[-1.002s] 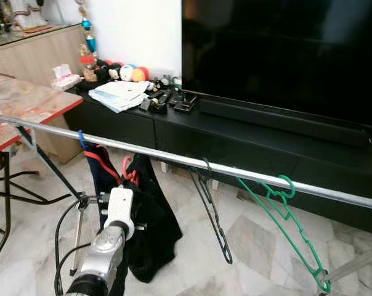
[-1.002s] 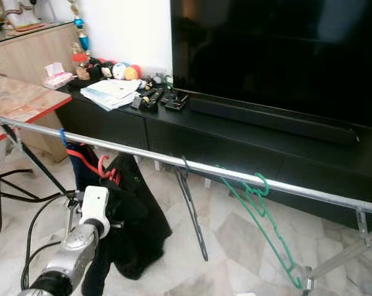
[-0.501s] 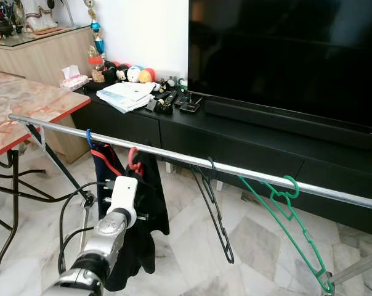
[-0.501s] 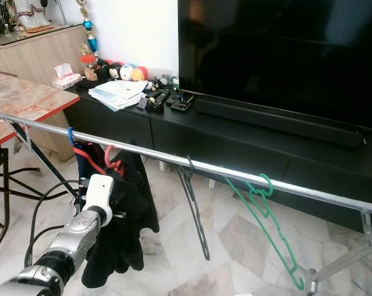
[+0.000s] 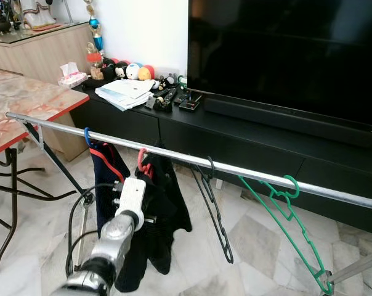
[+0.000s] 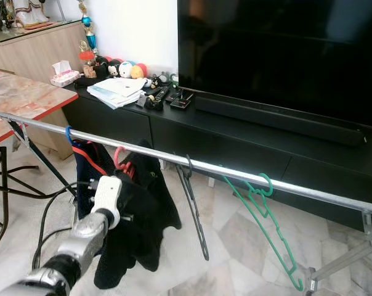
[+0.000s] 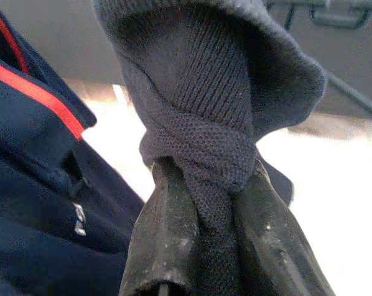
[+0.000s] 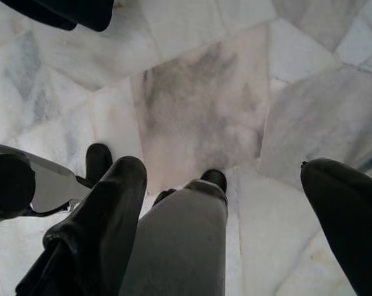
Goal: Hang hanger
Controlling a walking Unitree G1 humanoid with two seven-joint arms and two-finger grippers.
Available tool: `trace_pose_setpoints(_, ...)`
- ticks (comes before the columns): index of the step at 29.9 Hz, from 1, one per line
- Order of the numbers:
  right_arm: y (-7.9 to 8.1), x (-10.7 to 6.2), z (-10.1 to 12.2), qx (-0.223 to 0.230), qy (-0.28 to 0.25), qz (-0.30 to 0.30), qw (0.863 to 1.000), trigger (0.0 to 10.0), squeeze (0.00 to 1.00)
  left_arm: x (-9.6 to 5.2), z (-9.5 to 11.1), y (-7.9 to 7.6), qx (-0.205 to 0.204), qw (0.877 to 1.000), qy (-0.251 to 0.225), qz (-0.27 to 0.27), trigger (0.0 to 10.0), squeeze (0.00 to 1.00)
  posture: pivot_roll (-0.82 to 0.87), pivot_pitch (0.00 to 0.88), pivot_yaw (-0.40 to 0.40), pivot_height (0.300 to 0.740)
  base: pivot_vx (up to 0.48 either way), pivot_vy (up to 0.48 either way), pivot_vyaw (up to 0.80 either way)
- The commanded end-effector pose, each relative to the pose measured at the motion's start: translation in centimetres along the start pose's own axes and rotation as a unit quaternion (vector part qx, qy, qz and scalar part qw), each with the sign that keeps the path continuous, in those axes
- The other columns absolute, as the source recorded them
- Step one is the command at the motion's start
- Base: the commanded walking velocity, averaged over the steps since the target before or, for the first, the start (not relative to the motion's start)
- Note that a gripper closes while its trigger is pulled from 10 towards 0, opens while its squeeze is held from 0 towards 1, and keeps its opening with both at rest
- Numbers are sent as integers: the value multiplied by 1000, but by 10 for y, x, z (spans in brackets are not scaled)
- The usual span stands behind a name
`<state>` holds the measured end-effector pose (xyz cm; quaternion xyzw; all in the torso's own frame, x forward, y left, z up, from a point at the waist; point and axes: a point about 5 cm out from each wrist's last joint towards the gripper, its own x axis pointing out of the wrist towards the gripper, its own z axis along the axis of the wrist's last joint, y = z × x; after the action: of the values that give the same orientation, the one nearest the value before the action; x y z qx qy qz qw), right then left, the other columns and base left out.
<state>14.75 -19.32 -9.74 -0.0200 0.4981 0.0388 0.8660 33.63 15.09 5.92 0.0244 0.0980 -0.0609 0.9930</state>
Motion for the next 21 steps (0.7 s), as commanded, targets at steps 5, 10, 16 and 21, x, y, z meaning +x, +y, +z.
trace_pose_setpoints(5,1,-2,-8,15,1,-7,1000,10000,0,-27,-1,5,10,996,-83,10,10000,0,-111,0,80,740,0,0,0)
trace_pose_setpoints(10,1,-3,-13,18,6,-10,1000,10000,0,-52,-8,6,31,995,-98,15,10000,0,-101,0,84,740,0,0,0)
trace_pose_setpoints(16,2,-3,-16,21,8,-17,1000,10000,0,-70,-14,7,42,994,-99,13,10000,0,-102,0,89,740,0,0,0)
trace_pose_setpoints(21,1,-3,-15,24,4,-22,999,10000,0,-89,-19,12,46,995,-84,25,10000,0,-104,0,82,740,0,0,0)
